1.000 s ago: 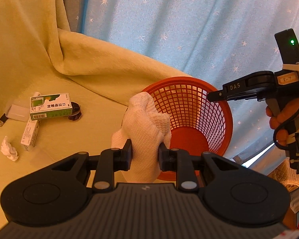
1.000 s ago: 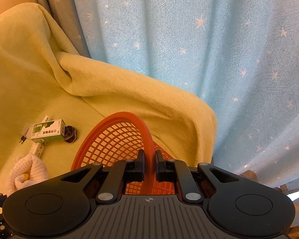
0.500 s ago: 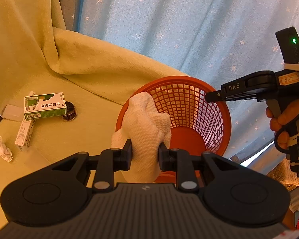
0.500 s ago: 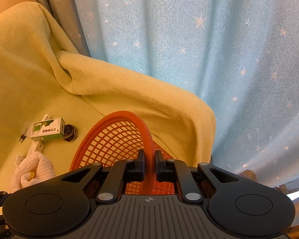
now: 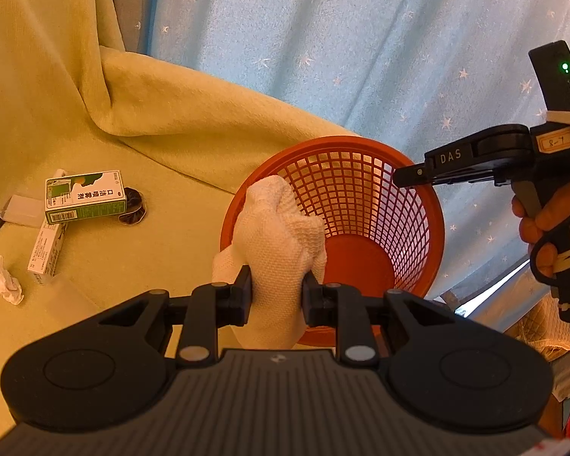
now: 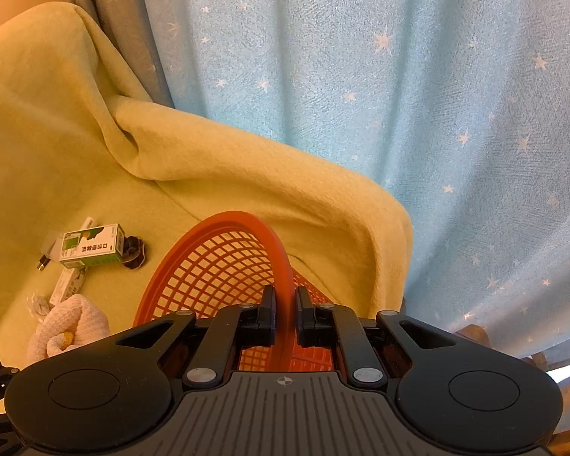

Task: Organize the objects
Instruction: 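Carry the glove into the wastebasket and open the left tool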

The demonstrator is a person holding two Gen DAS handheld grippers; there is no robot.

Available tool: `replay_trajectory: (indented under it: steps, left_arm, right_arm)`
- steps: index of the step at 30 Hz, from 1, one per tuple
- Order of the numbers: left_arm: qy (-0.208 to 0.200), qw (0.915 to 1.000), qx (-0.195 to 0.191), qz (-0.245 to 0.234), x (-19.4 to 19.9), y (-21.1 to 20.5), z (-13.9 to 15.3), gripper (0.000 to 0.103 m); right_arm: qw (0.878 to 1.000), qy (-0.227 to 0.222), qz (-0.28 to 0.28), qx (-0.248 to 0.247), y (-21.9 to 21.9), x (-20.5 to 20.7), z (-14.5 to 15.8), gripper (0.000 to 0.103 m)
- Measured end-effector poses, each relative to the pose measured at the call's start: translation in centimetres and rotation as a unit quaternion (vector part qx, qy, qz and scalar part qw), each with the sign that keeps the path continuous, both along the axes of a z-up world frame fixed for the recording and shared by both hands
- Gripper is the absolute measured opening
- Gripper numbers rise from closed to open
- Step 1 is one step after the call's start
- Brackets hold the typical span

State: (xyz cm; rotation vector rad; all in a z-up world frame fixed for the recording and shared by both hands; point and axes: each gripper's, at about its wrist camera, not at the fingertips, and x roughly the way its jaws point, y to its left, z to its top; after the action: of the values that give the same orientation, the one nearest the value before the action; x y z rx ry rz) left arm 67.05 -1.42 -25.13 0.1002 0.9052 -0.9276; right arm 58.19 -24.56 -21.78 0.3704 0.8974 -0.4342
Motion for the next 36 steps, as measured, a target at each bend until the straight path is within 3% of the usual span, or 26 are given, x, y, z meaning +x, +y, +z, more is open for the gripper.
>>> replay_trajectory:
  steps: [36]
  left_arm:
    - [0.012, 0.9997, 0.002, -0.021, 0.4, -1.7, -1.4, 0.021]
  right_arm:
    - [1.000, -0.002, 0.002, 0.002, -0.6, -0.1, -0.1, 0.006]
